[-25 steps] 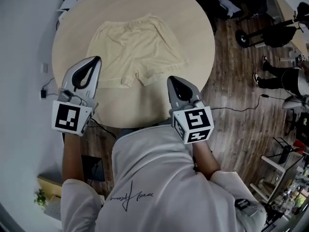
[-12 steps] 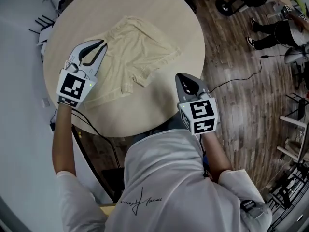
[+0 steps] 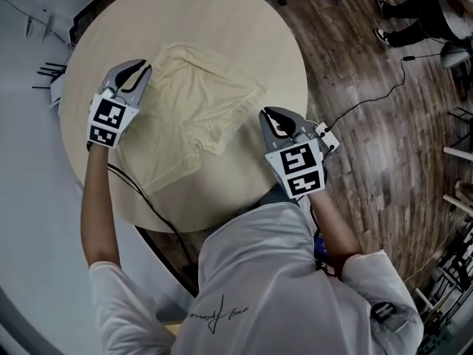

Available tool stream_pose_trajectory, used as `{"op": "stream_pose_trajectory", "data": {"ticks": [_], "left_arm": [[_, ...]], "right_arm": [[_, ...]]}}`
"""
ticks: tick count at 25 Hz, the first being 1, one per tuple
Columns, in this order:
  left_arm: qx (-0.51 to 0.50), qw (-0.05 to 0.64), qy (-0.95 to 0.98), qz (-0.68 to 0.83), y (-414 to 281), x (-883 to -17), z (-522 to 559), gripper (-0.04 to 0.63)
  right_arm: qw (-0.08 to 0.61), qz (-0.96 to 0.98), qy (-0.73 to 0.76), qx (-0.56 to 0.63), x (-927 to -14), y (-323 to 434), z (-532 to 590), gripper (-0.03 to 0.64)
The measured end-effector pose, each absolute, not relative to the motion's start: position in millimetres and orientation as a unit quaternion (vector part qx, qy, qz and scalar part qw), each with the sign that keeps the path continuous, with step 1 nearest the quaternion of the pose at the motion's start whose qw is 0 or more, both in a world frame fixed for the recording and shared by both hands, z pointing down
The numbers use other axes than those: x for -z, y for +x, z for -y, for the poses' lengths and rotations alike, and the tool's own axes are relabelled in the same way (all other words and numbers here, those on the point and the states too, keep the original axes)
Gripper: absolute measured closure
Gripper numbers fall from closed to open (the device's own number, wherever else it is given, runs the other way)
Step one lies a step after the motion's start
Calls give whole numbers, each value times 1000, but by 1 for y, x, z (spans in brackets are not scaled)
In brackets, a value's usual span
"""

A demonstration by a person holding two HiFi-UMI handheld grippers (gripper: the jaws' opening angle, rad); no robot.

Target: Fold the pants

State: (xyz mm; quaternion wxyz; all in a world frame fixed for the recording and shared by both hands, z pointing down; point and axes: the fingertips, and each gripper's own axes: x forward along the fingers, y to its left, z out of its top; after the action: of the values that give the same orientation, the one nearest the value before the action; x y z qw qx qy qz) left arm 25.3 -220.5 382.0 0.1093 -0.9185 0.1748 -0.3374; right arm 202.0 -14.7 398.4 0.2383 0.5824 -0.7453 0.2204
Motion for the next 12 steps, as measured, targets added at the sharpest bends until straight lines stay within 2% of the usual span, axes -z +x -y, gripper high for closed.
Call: {"op": "stream_pose_trajectory", "data": {"ticks": [6, 9, 12], "left_arm": [[395, 105, -902, -140, 37, -426, 266, 499], [421, 103, -893, -118, 42, -448, 283, 491], [446, 107, -883, -99, 48, -471, 296, 485]], "right_arm": [[250, 732, 585, -244, -428, 224, 45, 616], [263, 728, 579, -257, -444, 229, 56, 584], [271, 724, 575, -268, -460, 235, 64, 581]]}}
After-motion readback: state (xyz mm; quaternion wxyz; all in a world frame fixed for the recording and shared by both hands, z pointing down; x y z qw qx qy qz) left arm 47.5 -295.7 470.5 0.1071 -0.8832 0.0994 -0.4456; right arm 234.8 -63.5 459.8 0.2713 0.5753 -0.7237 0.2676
